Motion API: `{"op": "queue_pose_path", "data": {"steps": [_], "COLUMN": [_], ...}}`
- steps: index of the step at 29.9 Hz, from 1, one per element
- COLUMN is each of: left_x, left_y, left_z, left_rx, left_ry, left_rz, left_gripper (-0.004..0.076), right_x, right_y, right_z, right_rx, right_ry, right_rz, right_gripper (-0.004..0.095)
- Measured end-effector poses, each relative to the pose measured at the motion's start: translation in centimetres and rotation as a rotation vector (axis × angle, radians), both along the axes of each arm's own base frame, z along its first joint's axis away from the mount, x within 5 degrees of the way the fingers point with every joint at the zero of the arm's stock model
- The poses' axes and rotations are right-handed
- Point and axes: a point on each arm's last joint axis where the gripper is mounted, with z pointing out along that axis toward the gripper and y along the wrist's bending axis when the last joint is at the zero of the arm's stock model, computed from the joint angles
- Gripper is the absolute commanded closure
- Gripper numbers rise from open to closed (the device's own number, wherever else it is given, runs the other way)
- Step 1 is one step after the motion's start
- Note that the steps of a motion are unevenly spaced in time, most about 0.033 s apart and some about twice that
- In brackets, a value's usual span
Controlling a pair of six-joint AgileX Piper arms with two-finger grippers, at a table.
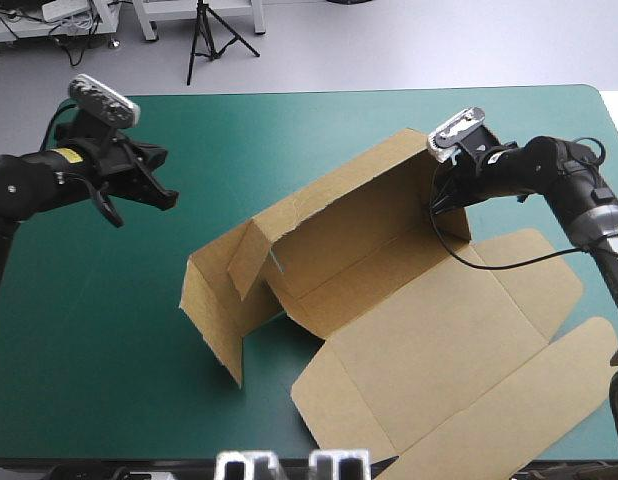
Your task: Fold the box
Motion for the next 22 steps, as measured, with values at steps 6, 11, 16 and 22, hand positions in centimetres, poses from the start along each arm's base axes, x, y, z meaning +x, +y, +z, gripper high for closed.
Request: {"op": "queue_pose_path", "data": {"steps": [6, 11, 16, 22], "left_x": [0.1, 0.5, 0.9, 0.9], "left_y": [5.2, 6.7, 6.6, 6.6], "left_z": [-0.6, -1.4, -2.5, -3.0], "left_rx": [-0.076, -0.092, -0.108, -0.1], "left_ry": [0.091, 0.139, 0.235, 0.288], "left_rz": [0.166, 0.216, 0.185, 0.17], "left_gripper": [0.0711, 0.0711, 0.0711, 0.0725], "right_x": [-0.9, -1.0, 1.4, 5.0], "right_y": [-0.3, -0.2, 0.1, 0.6], "right_z": [2.9, 3.7, 0.7, -3.5], "right_rx": [-0.018, -0.006, -0.017, -0.008], "right_ry": [0.103, 0.16, 0.296, 0.392], "right_rz": [-0.019, -0.036, -0.078, -0.122], "right_gripper": [0.0927, 0.0927, 0.0927, 0.0897]}}
